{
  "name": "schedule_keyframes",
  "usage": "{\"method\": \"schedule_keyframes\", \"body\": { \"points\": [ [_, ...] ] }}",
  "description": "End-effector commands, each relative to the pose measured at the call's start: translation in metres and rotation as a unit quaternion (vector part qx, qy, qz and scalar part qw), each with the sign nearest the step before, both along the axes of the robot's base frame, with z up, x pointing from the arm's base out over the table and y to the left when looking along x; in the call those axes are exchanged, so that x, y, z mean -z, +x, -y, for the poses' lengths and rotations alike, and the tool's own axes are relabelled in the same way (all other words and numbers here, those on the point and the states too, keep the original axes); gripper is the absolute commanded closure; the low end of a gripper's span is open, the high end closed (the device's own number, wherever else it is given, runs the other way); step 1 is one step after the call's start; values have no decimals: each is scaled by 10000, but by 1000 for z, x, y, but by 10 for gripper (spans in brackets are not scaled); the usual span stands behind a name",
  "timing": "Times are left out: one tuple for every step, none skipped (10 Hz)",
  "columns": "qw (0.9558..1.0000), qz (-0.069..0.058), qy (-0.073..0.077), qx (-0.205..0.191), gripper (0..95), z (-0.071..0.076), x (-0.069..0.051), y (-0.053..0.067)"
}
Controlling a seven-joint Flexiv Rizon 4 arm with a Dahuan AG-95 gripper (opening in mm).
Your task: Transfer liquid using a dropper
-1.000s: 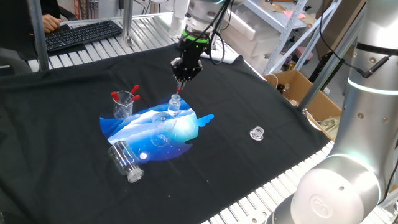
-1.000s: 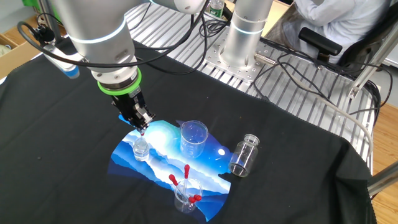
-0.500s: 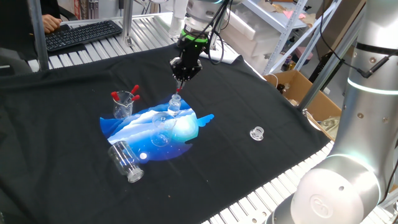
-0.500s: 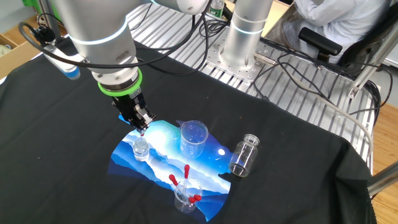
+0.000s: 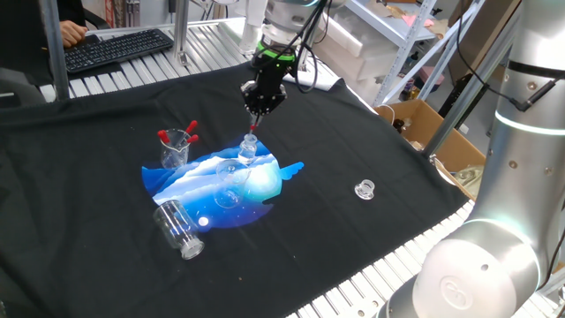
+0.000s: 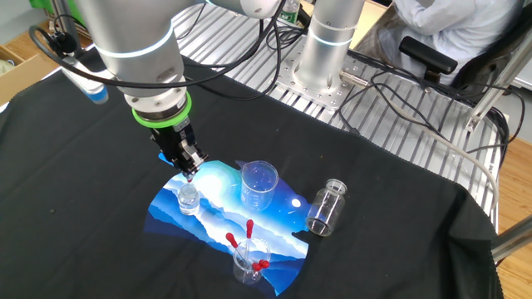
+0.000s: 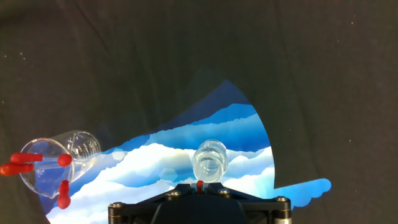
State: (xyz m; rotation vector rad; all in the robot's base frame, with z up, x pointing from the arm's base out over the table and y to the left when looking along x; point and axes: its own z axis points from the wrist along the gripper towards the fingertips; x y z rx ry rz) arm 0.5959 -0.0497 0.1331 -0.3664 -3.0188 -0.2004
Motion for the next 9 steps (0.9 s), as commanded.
{"method": "schedule_keyframes", "body": {
  "points": [
    [10000,-3,-6,34,760,0,0,0],
    [10000,-8,-11,51,760,0,0,0],
    [10000,-11,-13,63,760,0,0,0],
    [10000,-12,-17,70,760,0,0,0],
    [10000,-14,-18,75,760,0,0,0],
    [10000,-15,-19,36,760,-1,0,0],
    [10000,-17,-17,-24,760,-1,0,-2],
    [10000,-27,-25,-60,760,-1,0,-4],
    [9999,-57,-41,-82,760,-2,-2,-6]
  ]
}}
